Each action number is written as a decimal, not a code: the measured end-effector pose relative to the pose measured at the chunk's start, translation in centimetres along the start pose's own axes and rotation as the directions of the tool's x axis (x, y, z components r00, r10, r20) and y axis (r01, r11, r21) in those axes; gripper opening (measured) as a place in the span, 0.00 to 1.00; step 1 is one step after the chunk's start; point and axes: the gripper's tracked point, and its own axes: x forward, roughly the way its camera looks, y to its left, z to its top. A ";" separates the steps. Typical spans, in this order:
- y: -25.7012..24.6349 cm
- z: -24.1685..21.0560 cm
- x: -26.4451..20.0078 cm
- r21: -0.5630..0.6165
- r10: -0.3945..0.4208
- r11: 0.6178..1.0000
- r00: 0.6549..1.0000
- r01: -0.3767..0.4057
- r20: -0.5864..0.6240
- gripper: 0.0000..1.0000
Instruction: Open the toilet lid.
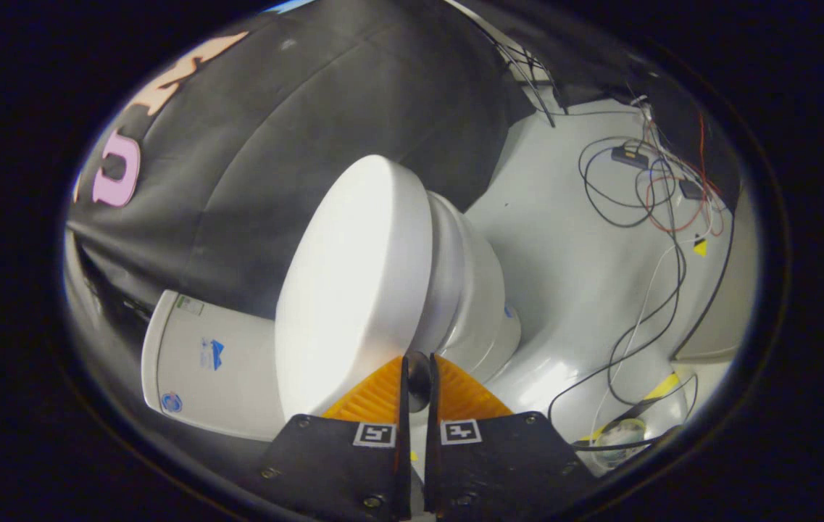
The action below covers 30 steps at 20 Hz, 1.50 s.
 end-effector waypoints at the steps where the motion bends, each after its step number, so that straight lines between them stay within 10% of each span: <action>1: 0.6 0.1 -0.4 -0.020 -0.001 1.000 1.000 0.001 0.007 0.08; 30: 12.8 2.3 -8.8 -0.365 0.197 0.921 0.971 -0.135 0.137 0.08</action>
